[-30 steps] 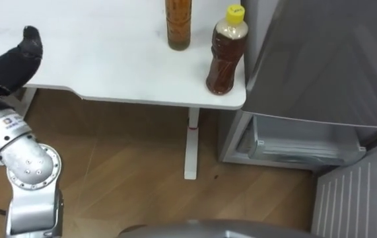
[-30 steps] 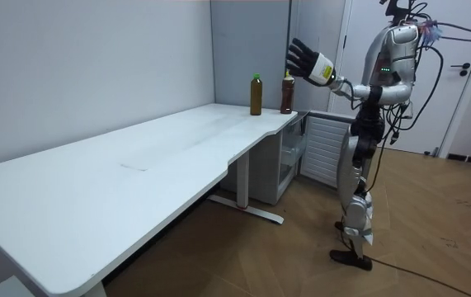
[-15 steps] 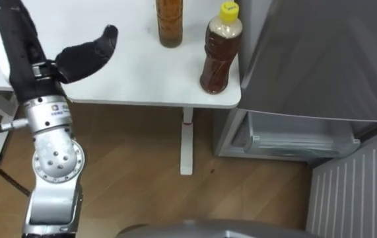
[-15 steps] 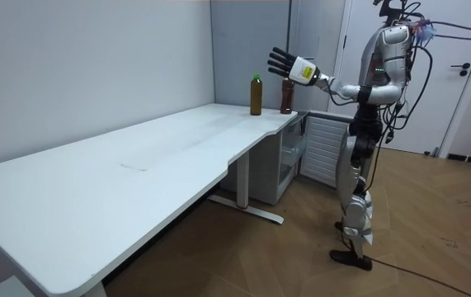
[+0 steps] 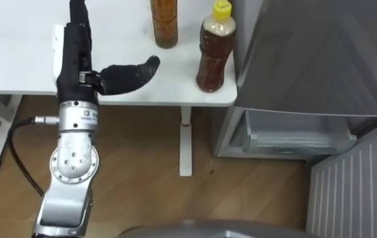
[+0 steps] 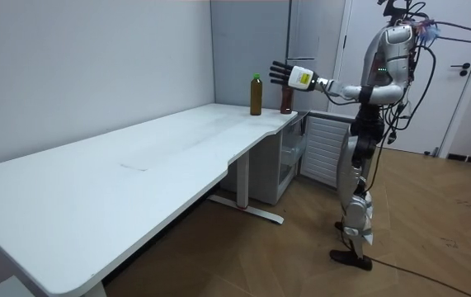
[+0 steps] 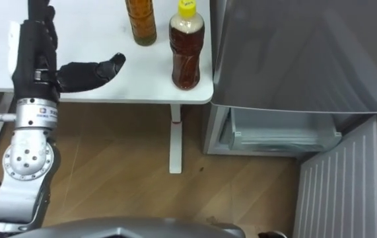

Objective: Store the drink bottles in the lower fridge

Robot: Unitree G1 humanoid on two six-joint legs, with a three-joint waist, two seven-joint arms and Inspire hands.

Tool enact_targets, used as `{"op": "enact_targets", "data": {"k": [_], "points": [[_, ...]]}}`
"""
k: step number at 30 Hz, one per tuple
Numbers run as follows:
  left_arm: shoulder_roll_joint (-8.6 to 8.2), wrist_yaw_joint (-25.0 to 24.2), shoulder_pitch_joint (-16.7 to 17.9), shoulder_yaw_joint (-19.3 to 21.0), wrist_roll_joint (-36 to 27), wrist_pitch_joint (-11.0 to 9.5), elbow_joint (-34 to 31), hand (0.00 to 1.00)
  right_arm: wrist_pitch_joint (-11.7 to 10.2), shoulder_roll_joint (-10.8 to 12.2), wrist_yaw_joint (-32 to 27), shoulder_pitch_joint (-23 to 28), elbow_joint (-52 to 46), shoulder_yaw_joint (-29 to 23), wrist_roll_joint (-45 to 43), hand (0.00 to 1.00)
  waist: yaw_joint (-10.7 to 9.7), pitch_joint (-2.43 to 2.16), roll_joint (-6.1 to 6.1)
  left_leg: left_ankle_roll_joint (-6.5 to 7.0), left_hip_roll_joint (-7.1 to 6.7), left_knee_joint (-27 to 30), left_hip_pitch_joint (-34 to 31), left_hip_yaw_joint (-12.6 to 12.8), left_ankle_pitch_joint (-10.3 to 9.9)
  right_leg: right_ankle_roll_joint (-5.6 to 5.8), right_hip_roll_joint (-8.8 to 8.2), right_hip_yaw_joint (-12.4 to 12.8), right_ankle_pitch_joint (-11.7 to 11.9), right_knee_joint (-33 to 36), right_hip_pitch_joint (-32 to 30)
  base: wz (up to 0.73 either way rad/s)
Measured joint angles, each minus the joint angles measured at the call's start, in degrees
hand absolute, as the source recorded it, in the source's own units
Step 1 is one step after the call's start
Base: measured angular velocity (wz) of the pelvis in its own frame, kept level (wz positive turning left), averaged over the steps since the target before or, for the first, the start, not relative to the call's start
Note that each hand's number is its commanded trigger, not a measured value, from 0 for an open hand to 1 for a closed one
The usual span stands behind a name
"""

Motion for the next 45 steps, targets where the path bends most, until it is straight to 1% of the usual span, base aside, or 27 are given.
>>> {"op": "enact_targets", "data": {"k": [4, 6, 8, 10, 13, 16, 24, 26, 28, 29, 33, 37, 40, 42, 43, 45], "points": [[0.0, -1.65, 0.08, -0.05, 0.01, 0.12, 0.01, 0.0, 0.21, 0.0, 0.04, 0.02, 0.02, 0.06, -0.05, 0.0, -0.02, -0.06, 0.08, 0.0, 0.0, 0.19, 0.04, 0.27, 0.0, 0.0, -0.01, 0.16, 0.0, 0.05, 0.02, -0.03], [0.0, -2.24, 0.08, -0.05, 0.01, 0.41, 0.01, 0.0, 0.25, 0.0, 0.05, 0.05, 0.03, 0.06, -0.05, 0.0, -0.02, -0.07, 0.09, 0.01, 0.0, 0.23, 0.04, 0.41, 0.0, -0.01, -0.01, 0.33, 0.0, 0.1, 0.02, -0.04], [0.0, -2.72, 0.08, -0.06, 0.01, 1.14, 0.01, 0.0, 0.31, 0.0, 0.07, 0.06, 0.03, 0.07, -0.06, 0.0, -0.04, -0.1, 0.11, 0.01, 0.01, 0.25, 0.12, 0.58, 0.0, -0.01, -0.01, 0.45, 0.01, 0.13, 0.0, -0.02], [0.0, -3.3, 0.08, -0.05, -0.04, 1.22, 0.01, 0.0, 0.47, 0.01, 0.1, 0.06, 0.02, 0.09, -0.03, 0.0, -0.08, -0.1, 0.11, 0.01, 0.02, 0.26, 0.13, 0.6, 0.01, -0.02, -0.01, 0.48, 0.02, 0.15, -0.01, 0.0], [0.01, -3.35, 0.08, -0.57, -0.13, 1.22, 0.2, 0.0, 0.69, 0.03, 0.11, 0.06, 0.01, 0.12, 0.01, 0.0, -0.07, -0.12, 0.14, 0.02, 0.02, 0.28, 0.14, 0.61, 0.01, -0.05, -0.01, 0.52, 0.03, 0.18, 0.03, 0.0], [0.0, -3.38, 0.08, -1.29, -0.12, 1.25, 1.98, 0.0, 0.68, 0.03, 0.04, 0.07, 0.03, 0.17, 0.15, 0.0, -0.1, -0.21, 0.27, 0.03, 0.03, 0.29, 0.11, 0.63, 0.01, -0.05, -0.01, 0.52, 0.03, 0.18, 0.04, 0.0], [0.0, -3.35, 0.09, -1.55, -0.04, 1.57, 2.45, 0.0, 0.68, 0.06, -0.01, 0.09, 0.03, 0.17, 0.12, 0.0, -0.09, -0.17, 0.22, 0.03, 0.03, 0.26, 0.09, 0.7, 0.01, -0.05, 0.0, 0.59, 0.03, 0.12, 0.03, 0.0], [0.01, -3.34, 0.09, -2.16, -0.14, 1.57, 2.45, 0.0, 0.66, 0.06, -0.02, 0.13, 0.02, 0.17, 0.13, 0.0, -0.13, -0.07, 0.05, 0.02, 0.04, 0.2, 0.16, 0.79, 0.01, -0.05, -0.01, 0.65, 0.03, 0.09, -0.08, 0.0], [0.0, -3.42, 0.1, -2.54, -0.2, 1.57, 2.45, 0.0, 0.66, 0.06, -0.01, 0.15, -0.02, 0.18, 0.13, 0.0, -0.09, -0.06, 0.04, 0.02, 0.06, 0.18, 0.16, 1.02, 0.01, -0.05, 0.0, 0.93, 0.03, 0.13, -0.48, -0.06], [0.04, -3.45, 0.1, -2.86, -0.66, 1.57, 2.45, 0.0, 0.64, 0.06, -0.02, 0.14, -0.13, 0.18, 0.1, 0.0, -0.08, -0.18, 0.28, 0.03, 0.06, 0.17, 0.02, 1.05, 0.02, -0.06, 0.01, 1.03, 0.04, 0.19, -0.76, -0.05], [0.5, -3.91, 0.19, -4.19, -3.84, 1.57, 2.45, 0.0, 0.61, 0.06, 0.07, 0.15, -0.13, 0.19, 0.14, 0.0, -0.1, -0.15, 0.19, 0.03, 0.07, 0.12, 0.07, 1.19, 0.02, -0.05, -0.01, 1.09, 0.05, 0.23, -0.83, 0.0], [0.83, -6.07, 0.2, -4.41, -9.75, 1.57, 2.52, 0.0, 0.52, 0.05, 0.14, 0.06, -0.11, 0.17, 0.16, 0.0, -0.08, -0.13, 0.23, 0.03, 0.1, -0.06, 0.25, 1.19, 0.02, -0.05, 0.04, 1.2, 0.05, 0.2, -0.76, 0.0], [0.93, -6.79, 0.2, -4.41, -12.42, 1.56, 3.04, 0.0, 0.48, 0.05, 0.08, 0.05, -0.12, 0.16, 0.17, 0.0, -0.08, 0.01, 0.18, 0.03, 0.11, -0.07, 0.25, 1.19, 0.02, -0.05, 0.04, 1.22, 0.05, 0.19, -0.76, 0.0], [1.01, -7.25, 0.2, -4.41, -13.0, 1.57, 3.42, 0.0, 0.42, 0.05, 0.06, -0.01, -0.13, 0.16, 0.18, 0.0, -0.08, 0.19, 0.16, 0.03, 0.11, -0.07, 0.22, 1.19, 0.02, -0.05, 0.04, 1.22, 0.04, 0.19, -0.77, 0.0], [1.03, -7.45, 0.2, -4.41, -13.5, 1.57, 3.44, 0.0, 0.29, 0.05, 0.05, -0.02, -0.12, 0.16, 0.16, 0.0, -0.07, 0.39, -0.01, 0.03, 0.11, -0.08, 0.21, 1.19, 0.02, -0.05, 0.06, 1.22, 0.04, 0.19, -0.79, 0.0], [1.19, -7.7, 0.2, -4.41, -13.65, 1.57, 3.45, 0.0, 0.22, 0.05, 0.05, -0.01, -0.12, 0.15, 0.16, 0.0, -0.15, 0.44, -0.05, 0.03, 0.11, -0.09, 0.16, 1.19, 0.02, -0.05, 0.06, 1.23, 0.04, 0.15, -0.81, 0.0]]}}
